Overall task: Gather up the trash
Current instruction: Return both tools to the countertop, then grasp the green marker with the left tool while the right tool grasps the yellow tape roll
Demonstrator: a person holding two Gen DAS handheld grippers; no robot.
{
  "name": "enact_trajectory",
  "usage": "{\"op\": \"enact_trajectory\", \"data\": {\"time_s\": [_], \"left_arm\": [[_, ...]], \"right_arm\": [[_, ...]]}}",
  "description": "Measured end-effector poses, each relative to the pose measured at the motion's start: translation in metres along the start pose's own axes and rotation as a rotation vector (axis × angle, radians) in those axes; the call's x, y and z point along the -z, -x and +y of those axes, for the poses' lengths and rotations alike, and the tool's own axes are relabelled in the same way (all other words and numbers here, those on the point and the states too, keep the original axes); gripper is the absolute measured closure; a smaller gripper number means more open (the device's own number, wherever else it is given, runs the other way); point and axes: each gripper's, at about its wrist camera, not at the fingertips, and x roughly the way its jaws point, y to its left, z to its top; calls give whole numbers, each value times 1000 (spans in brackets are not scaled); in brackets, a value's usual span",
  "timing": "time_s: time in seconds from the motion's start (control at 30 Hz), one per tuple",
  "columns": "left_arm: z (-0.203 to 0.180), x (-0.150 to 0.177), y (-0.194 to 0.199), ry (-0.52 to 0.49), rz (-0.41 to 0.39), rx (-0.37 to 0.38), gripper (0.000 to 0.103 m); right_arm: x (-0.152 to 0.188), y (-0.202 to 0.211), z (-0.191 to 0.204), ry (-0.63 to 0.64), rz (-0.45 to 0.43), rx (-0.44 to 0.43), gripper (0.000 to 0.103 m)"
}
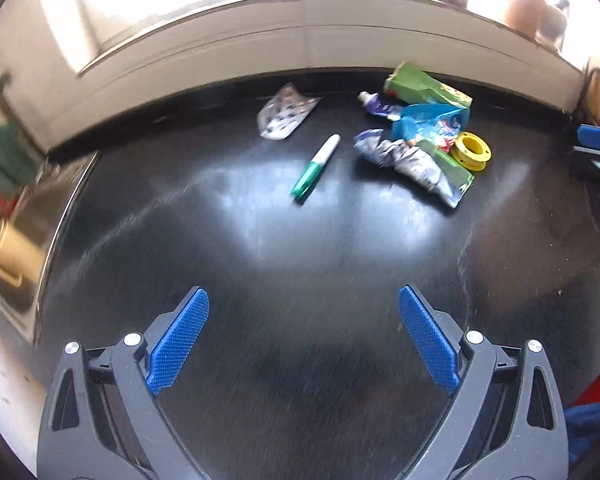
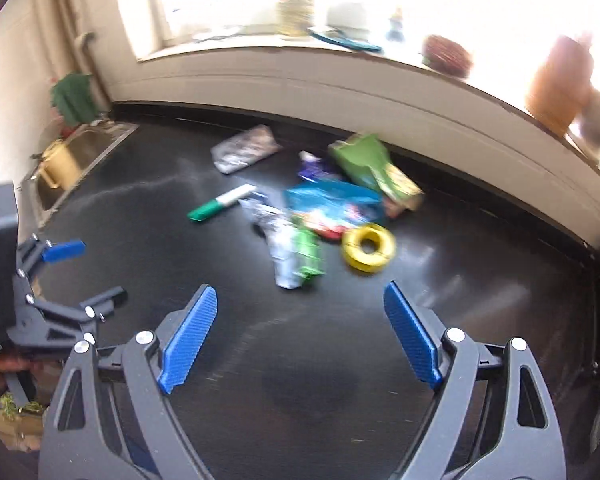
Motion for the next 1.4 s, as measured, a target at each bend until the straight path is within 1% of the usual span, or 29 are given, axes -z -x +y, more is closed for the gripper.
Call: {"op": "enact_trajectory", "data": {"time_s": [0.1, 0.13, 0.3, 0.33, 0.37, 0.47, 0.5, 0.53, 0.6, 0.67, 0.8, 0.9, 0.93, 0.97, 1.0, 1.03, 1.07, 1.1, 1.13, 1.17, 1.23, 1.33, 1.4], "left_arm": [[-10, -13, -13, -35, 2, 1, 10], [-10, -16, -17, -37, 7, 4, 10], [-1, -30, -61, -43, 54, 32, 10], [1, -31, -67, -47, 65, 33, 10], [2, -34, -79, -58, 83, 33, 10], [6, -43, -108, -85, 105, 37, 10], [7, -45, -116, -88, 112, 40, 8], [11, -50, -122, -71, 91, 73, 8], [17, -59, -130, -50, 76, 99, 8], [22, -69, -138, -43, 60, 122, 8], [23, -85, -149, -65, 24, 137, 8], [19, -91, -152, -79, 11, 145, 10], [18, -91, -152, -83, 4, 148, 12], [15, -92, -150, -93, -10, 153, 20], [13, -91, -148, -99, -16, 156, 29], [11, -91, -146, -104, -18, 159, 35], [8, -91, -143, -112, -19, 160, 50], [6, -91, -141, -119, -19, 160, 68], [3, -91, -139, -127, -16, 155, 76], [0, -91, -138, -133, -10, 140, 89], [-4, -90, -137, -128, -1, 118, 90], [-8, -85, -128, -83, 18, 102, 90], [-10, -78, -113, -54, 15, 89, 90]], "right_arm": [[2, -12, -21, -36, 27, -12, 20], [2, -16, -20, -35, 31, -10, 20], [1, -53, -40, -41, 79, 21, 20], [0, -66, -45, -39, 103, 29, 20], [-1, -74, -47, -38, 111, 31, 20], [-5, -107, -58, -31, 146, 33, 20], [-6, -118, -61, -27, 159, 35, 20], [-7, -127, -62, -22, 168, 37, 20], [-11, -141, -65, -17, 183, 41, 20], [-16, -154, -67, -15, 179, 42, 20], [-27, -169, -70, -1, 172, 45, 20], [-29, -170, -68, 21, 159, 54, 27], [-30, -169, -66, 25, 155, 48, 32], [-31, -169, -65, 28, 151, 47, 39], [-31, -167, -64, 29, 148, 45, 44], [-31, -167, -63, 27, 151, 46, 50], [-31, -167, -63, 24, 152, 43, 51], [-29, -165, -62, 19, 151, 38, 51], [-28, -165, -62, 15, 151, 38, 51], [-27, -163, -61, 8, 153, 35, 51], [-23, -157, -61, -5, 151, 34, 51], [-18, -139, -60, -15, 134, 45, 51], [-14, -123, -58, -13, 118, 49, 51]]}}
